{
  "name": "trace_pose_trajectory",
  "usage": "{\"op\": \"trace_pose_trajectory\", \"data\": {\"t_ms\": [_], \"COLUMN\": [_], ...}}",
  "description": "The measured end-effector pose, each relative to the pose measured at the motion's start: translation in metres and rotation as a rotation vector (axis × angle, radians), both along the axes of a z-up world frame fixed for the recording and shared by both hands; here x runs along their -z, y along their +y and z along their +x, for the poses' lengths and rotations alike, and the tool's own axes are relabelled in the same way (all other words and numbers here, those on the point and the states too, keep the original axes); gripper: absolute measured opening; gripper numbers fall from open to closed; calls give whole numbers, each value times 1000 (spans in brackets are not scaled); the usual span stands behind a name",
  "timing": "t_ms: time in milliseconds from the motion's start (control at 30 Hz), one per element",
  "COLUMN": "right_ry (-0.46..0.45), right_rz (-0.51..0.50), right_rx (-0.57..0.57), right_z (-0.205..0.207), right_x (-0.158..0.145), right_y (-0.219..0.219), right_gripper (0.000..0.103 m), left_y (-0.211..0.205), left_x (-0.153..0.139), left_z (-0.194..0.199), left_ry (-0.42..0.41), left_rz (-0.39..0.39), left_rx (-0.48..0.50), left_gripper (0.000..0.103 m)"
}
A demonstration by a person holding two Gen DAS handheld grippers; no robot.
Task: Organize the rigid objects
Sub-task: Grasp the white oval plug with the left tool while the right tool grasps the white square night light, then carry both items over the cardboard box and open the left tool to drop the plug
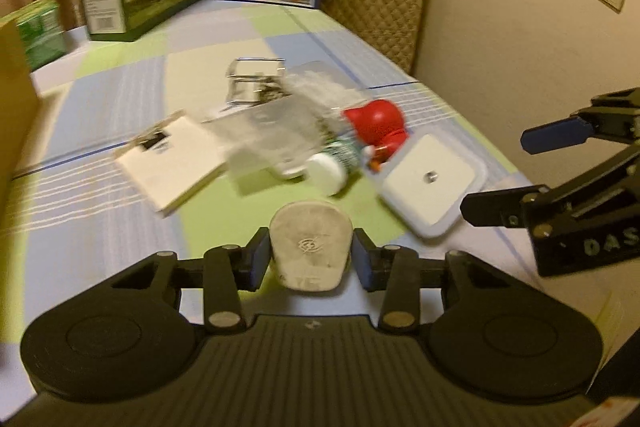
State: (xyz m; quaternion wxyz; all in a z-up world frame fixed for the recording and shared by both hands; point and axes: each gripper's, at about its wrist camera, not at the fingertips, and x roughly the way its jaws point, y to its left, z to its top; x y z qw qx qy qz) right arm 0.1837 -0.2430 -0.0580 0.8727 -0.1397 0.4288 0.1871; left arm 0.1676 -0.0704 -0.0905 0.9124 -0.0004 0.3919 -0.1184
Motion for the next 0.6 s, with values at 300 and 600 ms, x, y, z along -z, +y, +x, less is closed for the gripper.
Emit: {"op": "trace_pose_trajectory", "data": {"t_ms": [300,600], "right_ry": [-46,-121], "right_rz": [-108,-269], "right_rx": [-54,-101], "right_z": [13,12], "right_x": [36,59], "right_y": [37,56], "right_gripper": [76,62], "left_y": [48,59], "left_x": [-4,-5], "left_z": [-23,-26], "left_ry": [11,15], "left_rz": [-7,-40], "left_rx": [-84,-106], "left_gripper": [38,38]}}
